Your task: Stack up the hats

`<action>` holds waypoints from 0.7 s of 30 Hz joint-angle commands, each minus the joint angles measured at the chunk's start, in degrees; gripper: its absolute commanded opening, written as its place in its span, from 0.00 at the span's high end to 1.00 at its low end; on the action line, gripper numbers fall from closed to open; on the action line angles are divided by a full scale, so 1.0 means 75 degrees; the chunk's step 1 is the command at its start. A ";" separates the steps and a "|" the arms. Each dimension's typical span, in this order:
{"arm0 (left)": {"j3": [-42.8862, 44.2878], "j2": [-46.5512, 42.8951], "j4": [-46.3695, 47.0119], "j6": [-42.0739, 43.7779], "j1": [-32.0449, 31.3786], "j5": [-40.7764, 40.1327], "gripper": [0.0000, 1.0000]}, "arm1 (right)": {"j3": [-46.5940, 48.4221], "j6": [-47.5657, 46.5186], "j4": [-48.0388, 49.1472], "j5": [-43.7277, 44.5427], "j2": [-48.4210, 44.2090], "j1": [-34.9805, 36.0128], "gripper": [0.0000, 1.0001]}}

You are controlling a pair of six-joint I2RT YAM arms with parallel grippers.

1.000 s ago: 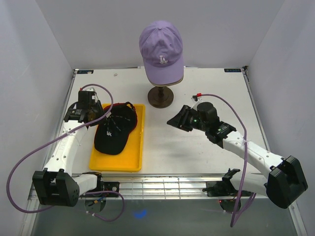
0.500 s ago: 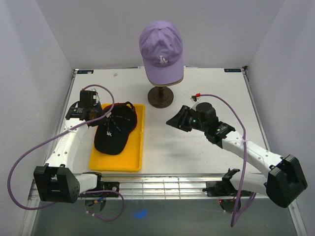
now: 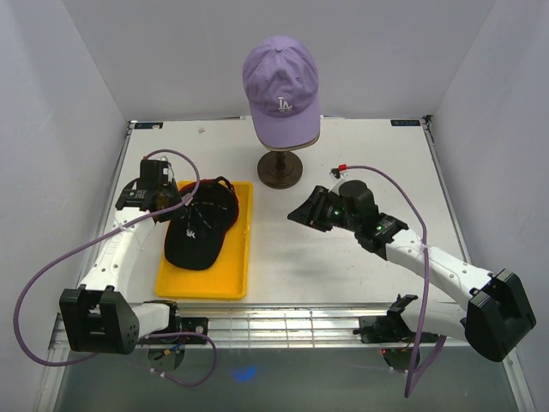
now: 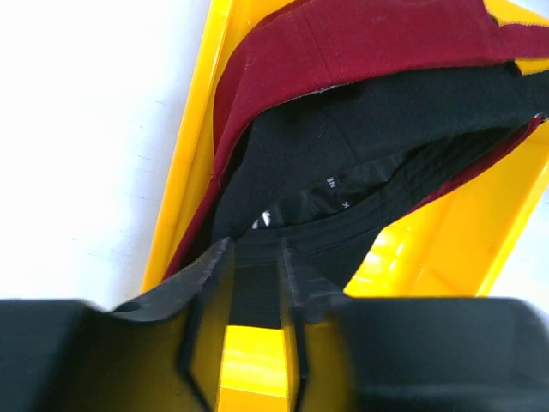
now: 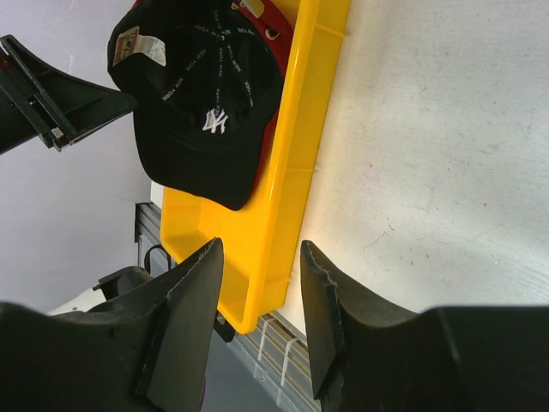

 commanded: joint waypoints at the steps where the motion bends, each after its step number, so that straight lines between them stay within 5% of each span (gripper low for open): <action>1: -0.0072 0.0003 0.0042 0.0064 -0.0013 -0.0056 0.65 | 0.0184 -0.0085 0.0137 0.0155 0.0025 0.0067 0.53; 9: 0.0185 -0.0032 -0.0004 0.0099 -0.0013 -0.0021 0.98 | 0.0289 -0.0132 0.0032 0.0261 0.0013 0.0172 0.53; 21: 0.1252 -0.0512 -0.0543 -0.0158 -0.0013 0.0741 1.00 | 0.1156 -0.0647 -0.0613 0.1139 0.0223 0.1143 0.55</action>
